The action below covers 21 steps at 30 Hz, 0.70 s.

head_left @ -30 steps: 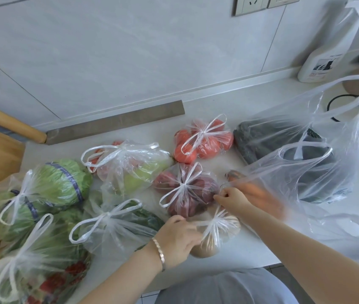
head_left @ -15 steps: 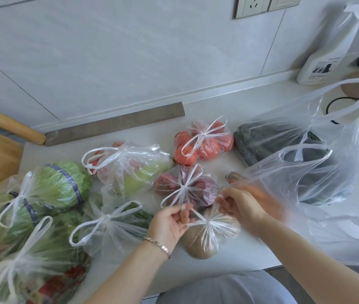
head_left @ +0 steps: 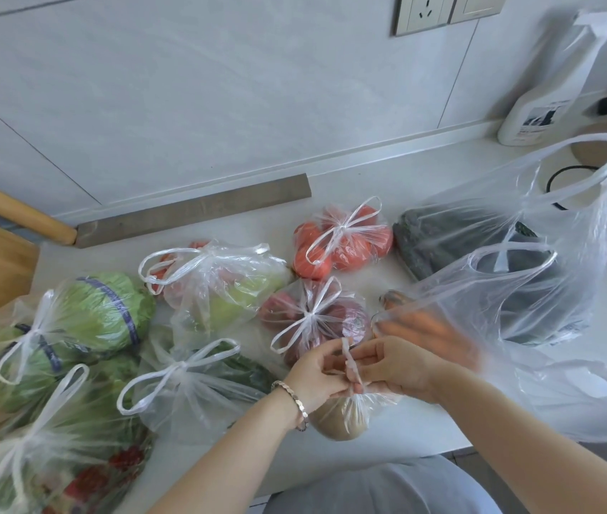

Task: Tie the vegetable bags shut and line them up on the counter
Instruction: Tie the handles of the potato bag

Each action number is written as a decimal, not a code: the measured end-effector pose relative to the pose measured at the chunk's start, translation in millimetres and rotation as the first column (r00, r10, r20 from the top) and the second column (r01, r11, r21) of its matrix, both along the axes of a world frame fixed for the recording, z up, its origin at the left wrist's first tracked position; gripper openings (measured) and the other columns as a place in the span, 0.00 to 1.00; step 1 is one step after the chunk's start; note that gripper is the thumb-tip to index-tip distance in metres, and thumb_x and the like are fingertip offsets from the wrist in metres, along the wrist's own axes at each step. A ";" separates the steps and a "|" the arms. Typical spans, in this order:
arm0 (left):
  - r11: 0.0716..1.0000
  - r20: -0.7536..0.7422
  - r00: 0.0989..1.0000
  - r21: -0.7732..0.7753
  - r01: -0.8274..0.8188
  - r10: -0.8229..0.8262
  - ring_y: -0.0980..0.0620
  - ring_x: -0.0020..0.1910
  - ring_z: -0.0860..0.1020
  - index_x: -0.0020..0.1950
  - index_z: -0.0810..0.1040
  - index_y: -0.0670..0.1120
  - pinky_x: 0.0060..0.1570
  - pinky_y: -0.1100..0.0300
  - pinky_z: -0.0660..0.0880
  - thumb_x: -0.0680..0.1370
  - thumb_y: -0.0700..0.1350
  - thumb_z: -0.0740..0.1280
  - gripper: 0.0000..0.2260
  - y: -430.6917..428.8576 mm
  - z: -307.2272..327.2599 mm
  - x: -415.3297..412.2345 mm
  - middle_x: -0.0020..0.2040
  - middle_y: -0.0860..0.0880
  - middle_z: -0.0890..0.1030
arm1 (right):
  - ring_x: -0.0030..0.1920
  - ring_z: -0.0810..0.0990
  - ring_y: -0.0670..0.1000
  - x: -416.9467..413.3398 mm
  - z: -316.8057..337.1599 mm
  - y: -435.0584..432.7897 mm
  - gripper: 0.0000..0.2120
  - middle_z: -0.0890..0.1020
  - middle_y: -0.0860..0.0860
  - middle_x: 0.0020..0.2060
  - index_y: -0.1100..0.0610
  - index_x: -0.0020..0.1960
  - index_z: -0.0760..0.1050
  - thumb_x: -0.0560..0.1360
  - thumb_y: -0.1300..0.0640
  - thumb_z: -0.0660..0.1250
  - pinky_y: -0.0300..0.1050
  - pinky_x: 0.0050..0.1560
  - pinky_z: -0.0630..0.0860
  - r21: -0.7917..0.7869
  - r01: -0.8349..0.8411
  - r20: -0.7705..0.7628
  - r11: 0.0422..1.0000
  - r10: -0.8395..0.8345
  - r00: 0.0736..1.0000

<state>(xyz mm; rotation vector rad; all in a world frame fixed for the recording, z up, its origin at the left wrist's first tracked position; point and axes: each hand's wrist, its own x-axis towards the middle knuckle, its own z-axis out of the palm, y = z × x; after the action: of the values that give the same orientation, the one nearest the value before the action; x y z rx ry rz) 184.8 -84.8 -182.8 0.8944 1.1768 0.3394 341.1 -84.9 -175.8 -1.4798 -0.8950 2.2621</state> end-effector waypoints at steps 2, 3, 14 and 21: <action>0.993 -0.090 0.994 0.094 0.072 -0.064 0.56 0.32 0.75 0.60 0.73 0.50 0.32 0.66 0.76 0.71 0.31 0.70 0.22 0.0 -0.9 -2.9 0.37 0.51 0.77 | 0.40 0.77 0.44 4.4 0.1 4.7 0.12 0.80 0.48 0.41 0.57 0.53 0.80 0.70 0.59 0.72 0.36 0.48 0.76 0.134 -0.210 0.309 0.968 0.160 0.937; 0.982 -0.145 0.986 0.157 0.102 -0.080 0.58 0.31 0.73 0.56 0.74 0.54 0.33 0.68 0.74 0.70 0.35 0.71 0.20 -0.5 -0.6 -4.4 0.35 0.52 0.75 | 0.40 0.75 0.44 7.6 0.6 7.2 0.12 0.79 0.46 0.40 0.54 0.52 0.81 0.68 0.55 0.73 0.36 0.47 0.73 0.169 -0.295 0.442 0.941 0.195 0.875; 0.979 -0.035 0.980 0.072 -0.192 0.195 0.54 0.28 0.70 0.18 0.72 0.48 0.41 0.62 0.67 0.68 0.45 0.70 0.18 -6.3 -5.8 -32.9 0.19 0.53 0.69 | 0.24 0.65 0.46 21.4 -26.8 2.5 0.03 0.73 0.53 0.30 0.58 0.42 0.83 0.69 0.60 0.72 0.36 0.26 0.62 0.044 -0.058 0.443 0.997 0.032 0.896; 0.920 -0.388 0.903 0.252 0.299 -0.187 0.61 0.26 0.69 0.39 0.82 0.43 0.31 0.68 0.66 0.73 0.48 0.69 0.09 5.0 7.4 -13.9 0.24 0.56 0.72 | 0.23 0.59 0.45 15.2 -11.1 22.5 0.16 0.63 0.47 0.22 0.54 0.27 0.64 0.72 0.61 0.62 0.36 0.26 0.56 -0.029 -0.095 0.380 0.995 0.099 0.920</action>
<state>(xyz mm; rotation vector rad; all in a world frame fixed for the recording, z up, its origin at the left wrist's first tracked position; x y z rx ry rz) 170.9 -79.8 -175.4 1.4102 1.3453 0.1552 356.3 -62.5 -186.9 -1.9640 -1.0851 2.0778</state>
